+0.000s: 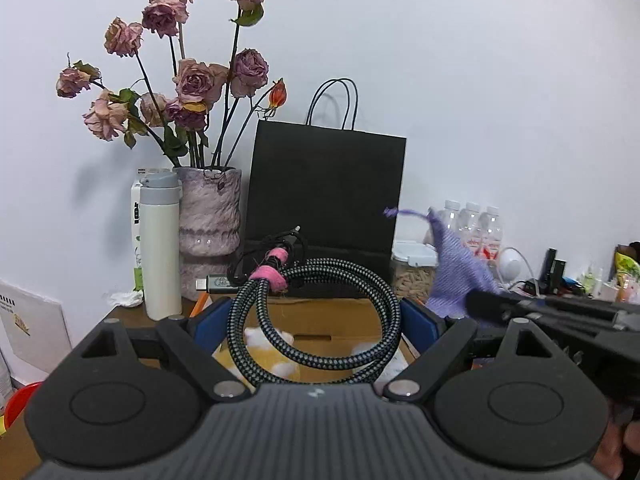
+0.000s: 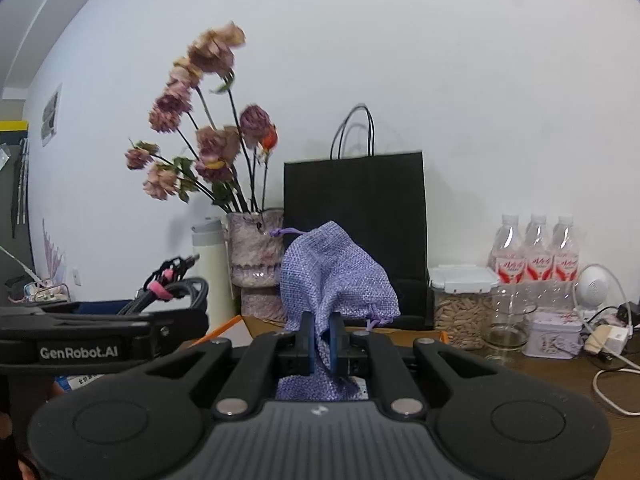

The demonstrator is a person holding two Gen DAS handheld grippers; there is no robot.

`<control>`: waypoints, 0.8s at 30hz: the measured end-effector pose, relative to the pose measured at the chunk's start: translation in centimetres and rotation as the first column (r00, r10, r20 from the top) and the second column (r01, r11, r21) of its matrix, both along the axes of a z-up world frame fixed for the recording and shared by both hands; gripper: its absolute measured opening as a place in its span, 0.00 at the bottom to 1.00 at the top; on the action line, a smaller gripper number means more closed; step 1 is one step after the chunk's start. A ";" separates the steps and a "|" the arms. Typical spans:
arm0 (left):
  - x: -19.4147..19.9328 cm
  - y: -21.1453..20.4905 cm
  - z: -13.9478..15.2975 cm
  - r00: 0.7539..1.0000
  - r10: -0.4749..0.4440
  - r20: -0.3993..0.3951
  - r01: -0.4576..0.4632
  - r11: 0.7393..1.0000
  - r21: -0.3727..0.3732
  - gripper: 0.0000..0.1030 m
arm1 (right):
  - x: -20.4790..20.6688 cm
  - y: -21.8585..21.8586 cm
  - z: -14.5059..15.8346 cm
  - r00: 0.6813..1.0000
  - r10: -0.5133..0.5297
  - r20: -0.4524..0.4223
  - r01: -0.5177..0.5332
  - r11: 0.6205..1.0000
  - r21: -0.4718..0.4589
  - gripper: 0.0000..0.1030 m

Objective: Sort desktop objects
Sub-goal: 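Lift and carry the pouch in the right tool and cable in the left tool to the box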

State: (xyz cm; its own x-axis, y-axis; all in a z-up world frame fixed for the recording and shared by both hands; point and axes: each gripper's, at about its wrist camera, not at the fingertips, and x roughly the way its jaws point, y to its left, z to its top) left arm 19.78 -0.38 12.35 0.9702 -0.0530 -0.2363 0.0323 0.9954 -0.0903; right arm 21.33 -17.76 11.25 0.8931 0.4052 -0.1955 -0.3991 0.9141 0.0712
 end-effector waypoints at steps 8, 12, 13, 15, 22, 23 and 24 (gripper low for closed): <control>5.8 -0.3 -1.9 0.999 0.023 -0.044 -0.021 0.999 0.032 0.87 | 6.1 1.5 -3.6 0.996 -0.015 -0.092 0.011 0.999 -0.040 0.06; 8.4 -0.4 -3.5 0.997 0.024 -0.071 -0.019 0.997 0.072 0.87 | 8.4 1.4 -5.0 0.991 -0.022 -0.129 0.014 0.998 -0.064 0.06; 8.8 -0.5 -3.9 0.997 0.021 -0.077 -0.015 0.996 0.083 0.87 | 8.8 1.4 -5.3 0.991 -0.025 -0.134 0.015 0.997 -0.071 0.06; 9.7 -0.8 -4.8 0.995 0.019 -0.093 -0.009 0.994 0.108 0.87 | 9.6 1.3 -5.9 0.989 -0.028 -0.146 0.015 0.996 -0.085 0.06; 10.7 -1.2 -6.9 0.990 0.024 -0.137 -0.002 0.987 0.161 0.87 | 10.5 1.1 -7.5 0.980 -0.031 -0.197 0.010 0.994 -0.107 0.06; 10.6 -1.2 -6.8 0.990 0.027 -0.136 -0.004 0.986 0.167 0.87 | 10.4 1.1 -7.5 0.980 -0.030 -0.197 0.008 0.994 -0.110 0.06; 10.6 -1.3 -6.9 0.990 0.030 -0.134 -0.006 0.985 0.174 0.87 | 10.3 1.2 -7.6 0.980 -0.029 -0.196 0.007 0.994 -0.113 0.06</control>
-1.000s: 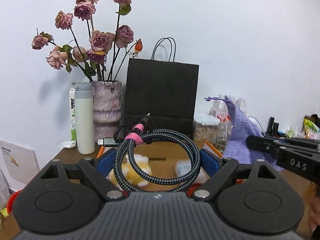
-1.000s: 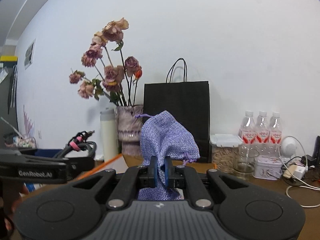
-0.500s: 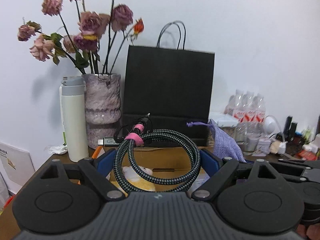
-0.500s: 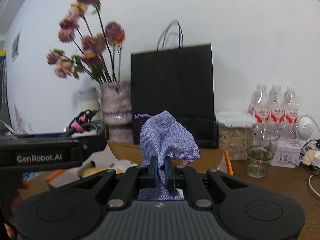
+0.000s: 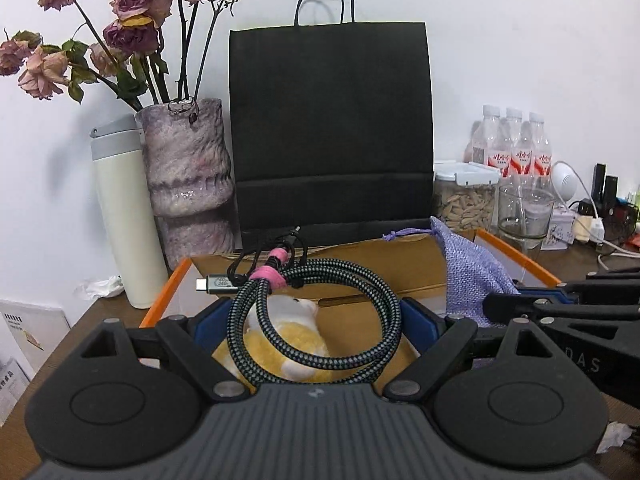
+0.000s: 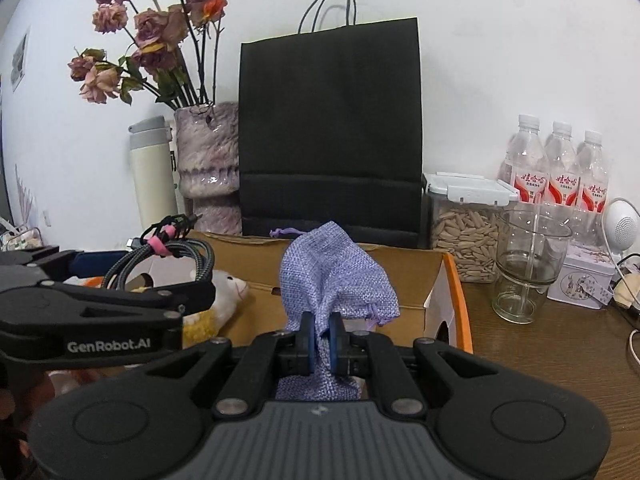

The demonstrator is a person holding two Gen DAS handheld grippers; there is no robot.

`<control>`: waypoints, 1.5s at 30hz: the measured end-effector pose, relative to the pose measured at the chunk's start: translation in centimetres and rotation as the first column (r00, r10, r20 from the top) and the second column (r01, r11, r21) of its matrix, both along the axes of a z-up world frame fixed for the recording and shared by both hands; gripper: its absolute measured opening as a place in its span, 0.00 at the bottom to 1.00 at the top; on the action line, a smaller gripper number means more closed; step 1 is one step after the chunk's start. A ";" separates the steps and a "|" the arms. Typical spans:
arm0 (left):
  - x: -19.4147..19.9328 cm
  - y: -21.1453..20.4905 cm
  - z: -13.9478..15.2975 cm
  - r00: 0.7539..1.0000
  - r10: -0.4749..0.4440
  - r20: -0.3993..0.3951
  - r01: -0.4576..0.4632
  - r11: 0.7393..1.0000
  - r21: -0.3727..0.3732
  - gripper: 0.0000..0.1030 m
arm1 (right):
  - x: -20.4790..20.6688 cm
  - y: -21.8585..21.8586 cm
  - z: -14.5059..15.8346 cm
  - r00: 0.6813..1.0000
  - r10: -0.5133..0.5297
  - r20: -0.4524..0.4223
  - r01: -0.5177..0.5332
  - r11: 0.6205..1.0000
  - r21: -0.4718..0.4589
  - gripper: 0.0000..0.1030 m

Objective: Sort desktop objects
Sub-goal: 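Lift and carry the pouch in the right tool and cable in the left tool to the box, then open the right tool to drop the pouch while the left tool drops the cable into the box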

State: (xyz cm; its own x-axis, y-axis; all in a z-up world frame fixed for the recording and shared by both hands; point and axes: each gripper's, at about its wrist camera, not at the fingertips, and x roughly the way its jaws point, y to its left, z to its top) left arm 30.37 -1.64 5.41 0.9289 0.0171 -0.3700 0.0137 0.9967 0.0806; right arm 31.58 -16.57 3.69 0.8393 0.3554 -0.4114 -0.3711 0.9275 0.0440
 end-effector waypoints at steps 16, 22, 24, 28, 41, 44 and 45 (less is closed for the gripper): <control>0.2 -0.2 -1.0 0.999 -0.012 -0.042 0.013 1.000 0.027 0.87 | 0.2 0.5 -0.6 0.999 -0.001 -0.039 0.000 1.000 -0.029 0.15; 0.2 -0.2 -0.9 0.999 -0.008 -0.040 0.009 1.000 0.029 0.88 | 0.1 0.3 -0.4 0.999 -0.020 -0.031 0.019 0.999 -0.029 0.25; 0.2 -0.2 -0.9 0.999 0.005 -0.038 -0.004 1.000 0.028 0.89 | 0.0 0.3 -0.4 0.999 -0.028 -0.027 0.028 0.999 -0.030 0.35; -0.4 -0.1 -0.3 0.998 0.055 0.003 -0.055 0.998 0.040 0.92 | 0.0 -0.1 0.0 0.999 -0.048 -0.019 0.048 0.999 -0.010 0.62; -1.3 0.9 0.4 0.991 0.133 0.034 -0.134 0.990 0.033 1.00 | -0.9 0.3 0.7 0.997 -0.065 0.044 0.066 0.997 -0.028 1.00; -1.5 0.9 0.4 0.990 0.135 0.041 -0.137 0.990 0.035 1.00 | -1.0 0.4 0.8 0.997 -0.064 0.046 0.066 0.997 -0.030 1.00; -1.5 0.9 0.5 0.990 0.135 0.042 -0.137 0.990 0.035 1.00 | -1.0 0.4 0.8 0.997 -0.064 0.047 0.066 0.997 -0.031 1.00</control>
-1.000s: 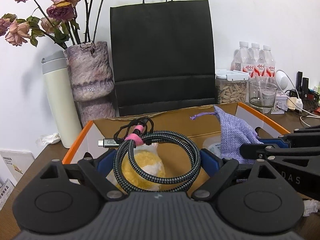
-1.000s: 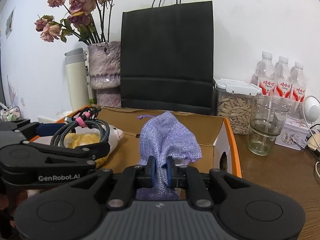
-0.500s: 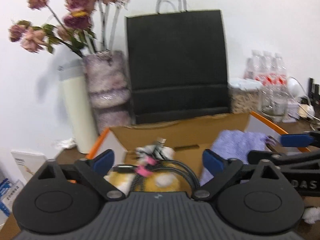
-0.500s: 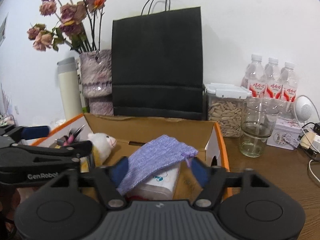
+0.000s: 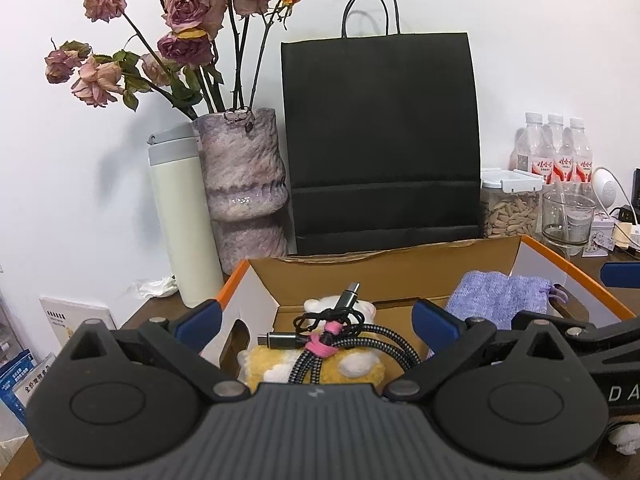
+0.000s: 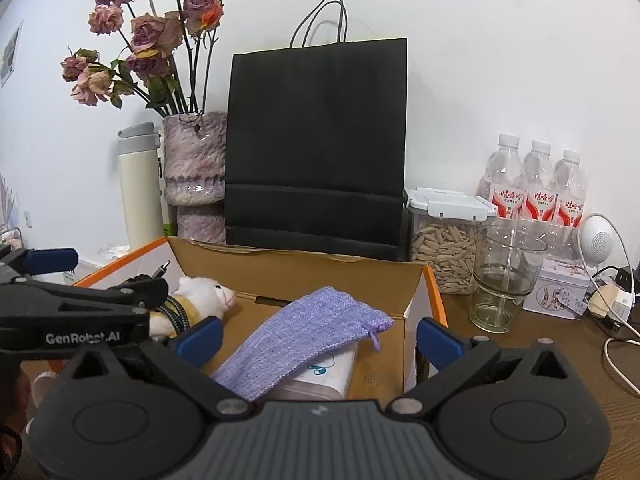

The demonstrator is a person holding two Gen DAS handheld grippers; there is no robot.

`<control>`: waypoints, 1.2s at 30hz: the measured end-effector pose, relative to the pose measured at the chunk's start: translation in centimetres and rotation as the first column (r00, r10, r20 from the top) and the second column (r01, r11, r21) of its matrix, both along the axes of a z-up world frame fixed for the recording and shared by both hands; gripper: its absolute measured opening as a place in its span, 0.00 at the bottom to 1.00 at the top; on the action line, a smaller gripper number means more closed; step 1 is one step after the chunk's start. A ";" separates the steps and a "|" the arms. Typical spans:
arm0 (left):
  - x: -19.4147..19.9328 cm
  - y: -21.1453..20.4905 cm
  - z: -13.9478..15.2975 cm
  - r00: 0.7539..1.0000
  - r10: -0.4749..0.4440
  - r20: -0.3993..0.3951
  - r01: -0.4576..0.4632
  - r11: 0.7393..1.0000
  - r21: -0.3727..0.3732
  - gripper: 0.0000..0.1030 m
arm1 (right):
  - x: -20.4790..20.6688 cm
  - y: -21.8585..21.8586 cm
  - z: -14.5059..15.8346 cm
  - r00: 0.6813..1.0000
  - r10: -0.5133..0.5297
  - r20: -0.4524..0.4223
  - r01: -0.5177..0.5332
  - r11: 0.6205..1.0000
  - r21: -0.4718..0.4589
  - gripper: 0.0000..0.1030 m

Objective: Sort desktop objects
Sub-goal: 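Open the right tool to drop the pouch while the left tool drops the cable into the box, then move the right tool to the large white screw cap while the left tool returns to the table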

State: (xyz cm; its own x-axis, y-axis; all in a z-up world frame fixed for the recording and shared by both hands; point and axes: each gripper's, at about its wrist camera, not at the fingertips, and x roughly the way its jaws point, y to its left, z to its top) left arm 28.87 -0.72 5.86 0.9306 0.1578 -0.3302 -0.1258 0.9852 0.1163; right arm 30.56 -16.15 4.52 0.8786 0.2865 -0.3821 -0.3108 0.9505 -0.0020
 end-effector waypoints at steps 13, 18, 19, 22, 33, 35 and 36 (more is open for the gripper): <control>-0.4 0.2 0.5 1.000 -0.003 0.016 0.003 1.000 -0.014 1.00 | -0.4 -0.1 0.5 1.000 0.002 0.015 -0.002 1.000 0.001 1.00; -0.7 0.3 0.9 1.000 -0.006 0.023 0.006 1.000 -0.027 1.00 | -0.8 -0.1 1.0 1.000 0.007 0.026 -0.007 1.000 0.003 1.00; -0.8 0.3 0.9 1.000 -0.005 0.026 0.006 1.000 -0.028 1.00 | -0.9 -0.1 1.0 1.000 0.007 0.028 -0.007 1.000 0.003 1.00; -1.3 0.5 1.1 0.999 0.001 0.037 0.001 0.999 -0.034 1.00 | -1.3 0.0 1.3 0.999 0.007 0.035 -0.007 1.000 0.002 1.00; -4.4 1.0 1.6 0.998 0.012 0.057 -0.009 0.999 -0.052 1.00 | -4.7 -0.5 2.2 0.997 0.016 0.076 -0.015 1.000 -0.015 1.00; -5.0 1.1 1.3 0.998 0.018 0.052 -0.015 0.999 -0.051 1.00 | -5.3 -0.7 2.1 0.997 0.013 0.076 -0.011 1.000 -0.019 1.00; -5.3 1.2 1.2 0.999 0.019 0.050 -0.017 0.998 -0.056 1.00 | -5.6 -0.8 2.1 0.997 0.010 0.075 -0.009 1.000 -0.021 1.00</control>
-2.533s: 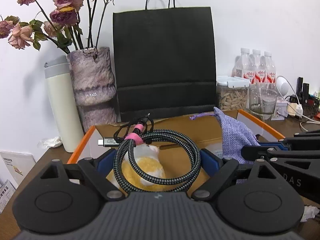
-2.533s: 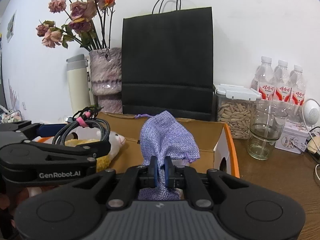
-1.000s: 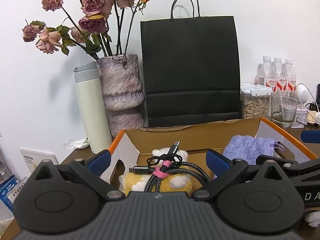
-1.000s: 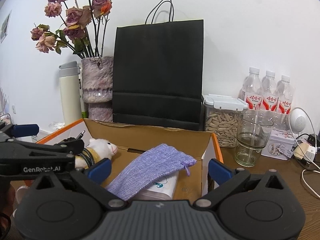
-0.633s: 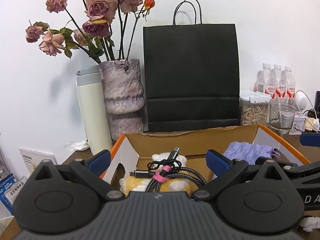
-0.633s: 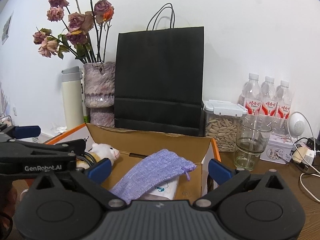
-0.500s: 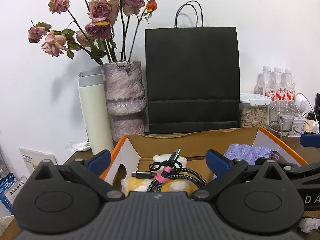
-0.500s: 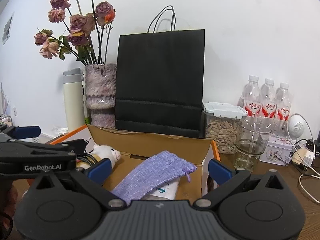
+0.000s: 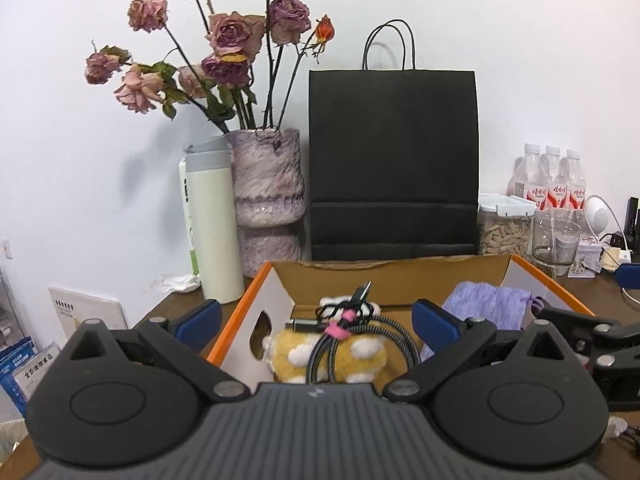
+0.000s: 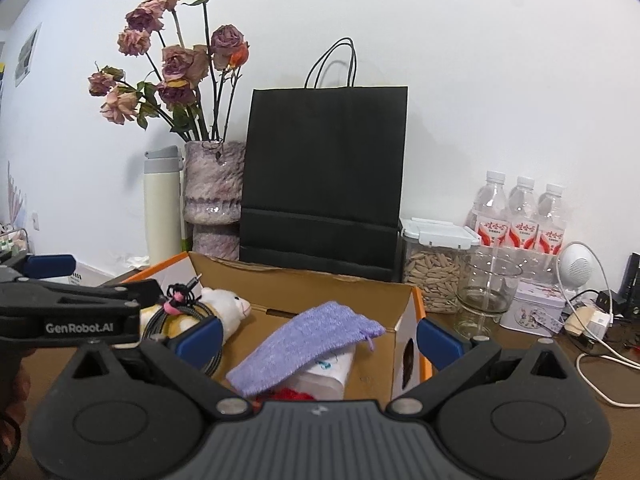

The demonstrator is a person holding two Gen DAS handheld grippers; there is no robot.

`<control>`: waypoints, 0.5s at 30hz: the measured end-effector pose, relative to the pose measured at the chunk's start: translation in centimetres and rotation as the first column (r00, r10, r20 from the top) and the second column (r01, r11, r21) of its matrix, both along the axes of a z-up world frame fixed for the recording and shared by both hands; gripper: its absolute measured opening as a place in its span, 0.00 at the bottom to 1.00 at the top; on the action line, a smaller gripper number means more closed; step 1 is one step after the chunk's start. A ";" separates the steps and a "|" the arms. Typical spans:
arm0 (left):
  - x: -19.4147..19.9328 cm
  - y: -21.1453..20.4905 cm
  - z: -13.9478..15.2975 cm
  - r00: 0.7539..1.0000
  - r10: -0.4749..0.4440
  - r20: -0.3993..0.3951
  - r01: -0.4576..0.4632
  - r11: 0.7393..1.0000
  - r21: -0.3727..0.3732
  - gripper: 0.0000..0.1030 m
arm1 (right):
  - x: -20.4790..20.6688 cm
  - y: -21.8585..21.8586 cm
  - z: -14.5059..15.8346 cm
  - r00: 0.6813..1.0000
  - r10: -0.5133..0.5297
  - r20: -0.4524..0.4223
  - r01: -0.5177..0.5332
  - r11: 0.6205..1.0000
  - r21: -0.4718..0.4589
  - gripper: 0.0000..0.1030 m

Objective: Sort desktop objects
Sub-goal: 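Move the right tool to the large white screw cap while the left tool returns to the table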

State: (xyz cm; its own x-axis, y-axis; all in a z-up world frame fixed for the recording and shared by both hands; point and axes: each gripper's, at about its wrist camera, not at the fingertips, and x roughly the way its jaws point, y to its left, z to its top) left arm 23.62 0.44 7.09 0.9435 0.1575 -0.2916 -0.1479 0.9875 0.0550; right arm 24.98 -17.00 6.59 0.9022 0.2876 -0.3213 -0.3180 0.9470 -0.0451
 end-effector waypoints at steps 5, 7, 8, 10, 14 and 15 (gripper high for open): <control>-1.7 0.3 -0.3 1.000 0.013 -0.001 -0.013 1.000 -0.007 1.00 | -1.4 -0.7 -0.5 1.000 -0.008 -0.016 0.008 1.000 -0.008 1.00; -2.4 0.3 -0.4 1.000 0.013 0.000 -0.013 1.000 -0.008 1.00 | -2.0 -0.9 -0.7 1.000 -0.008 -0.023 0.008 1.000 -0.011 1.00; -2.7 0.3 -0.5 1.000 0.012 -0.001 -0.012 1.000 -0.006 1.00 | -2.3 -1.0 -0.8 1.000 -0.007 -0.026 0.007 1.000 -0.014 1.00; -3.2 0.3 -0.8 1.000 0.011 -0.013 -0.011 1.000 0.003 1.00 | -3.0 -1.1 -1.0 0.999 -0.005 -0.033 0.004 1.000 -0.021 1.00; -4.2 1.0 -1.4 0.999 0.023 -0.041 -0.023 1.000 -0.011 1.00 | -4.2 -1.5 -2.0 0.998 -0.003 -0.062 0.001 0.999 -0.042 1.00; -4.5 1.2 -1.5 0.999 0.026 -0.043 -0.027 0.999 -0.018 1.00 | -4.5 -1.7 -2.3 0.998 -0.004 -0.070 0.000 0.999 -0.046 1.00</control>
